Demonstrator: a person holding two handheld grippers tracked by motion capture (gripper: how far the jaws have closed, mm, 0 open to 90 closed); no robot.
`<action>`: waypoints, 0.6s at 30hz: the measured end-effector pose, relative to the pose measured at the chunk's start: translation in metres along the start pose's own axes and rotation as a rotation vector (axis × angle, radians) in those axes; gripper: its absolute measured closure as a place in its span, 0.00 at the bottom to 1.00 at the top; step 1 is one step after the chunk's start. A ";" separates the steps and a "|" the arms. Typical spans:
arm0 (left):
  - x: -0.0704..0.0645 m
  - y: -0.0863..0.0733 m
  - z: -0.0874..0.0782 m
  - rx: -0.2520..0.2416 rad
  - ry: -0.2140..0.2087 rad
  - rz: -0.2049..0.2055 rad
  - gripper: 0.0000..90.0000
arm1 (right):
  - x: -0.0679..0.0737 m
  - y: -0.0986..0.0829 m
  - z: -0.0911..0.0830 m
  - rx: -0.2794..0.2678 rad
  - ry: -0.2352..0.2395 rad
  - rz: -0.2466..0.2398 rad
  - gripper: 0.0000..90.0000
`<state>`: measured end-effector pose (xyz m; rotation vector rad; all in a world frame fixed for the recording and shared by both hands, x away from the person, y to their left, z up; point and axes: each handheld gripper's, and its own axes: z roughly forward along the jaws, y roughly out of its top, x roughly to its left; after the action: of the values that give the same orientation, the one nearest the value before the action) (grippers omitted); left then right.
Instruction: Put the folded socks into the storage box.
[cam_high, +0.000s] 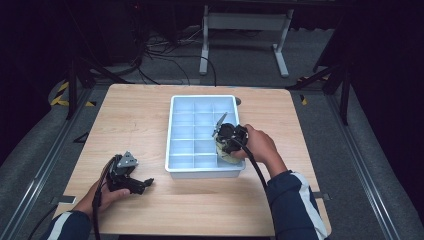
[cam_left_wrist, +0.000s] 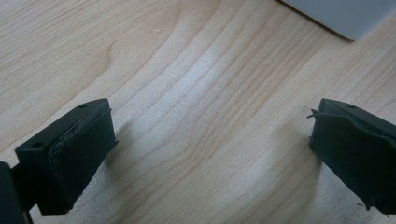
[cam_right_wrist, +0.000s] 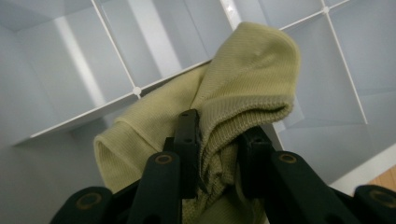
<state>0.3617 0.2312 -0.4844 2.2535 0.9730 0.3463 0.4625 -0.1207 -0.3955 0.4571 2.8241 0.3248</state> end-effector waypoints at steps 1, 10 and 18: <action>0.000 0.000 0.000 0.000 0.000 0.000 0.00 | 0.000 0.002 0.001 0.014 -0.003 -0.001 0.81; 0.000 0.000 0.000 0.000 0.000 0.000 0.00 | -0.001 0.009 0.013 0.087 -0.003 -0.006 0.81; 0.000 0.000 0.000 0.000 0.001 -0.001 0.00 | -0.001 0.010 0.022 0.118 0.014 -0.005 0.81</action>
<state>0.3616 0.2312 -0.4844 2.2531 0.9740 0.3468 0.4729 -0.1082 -0.4129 0.4732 2.8679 0.1609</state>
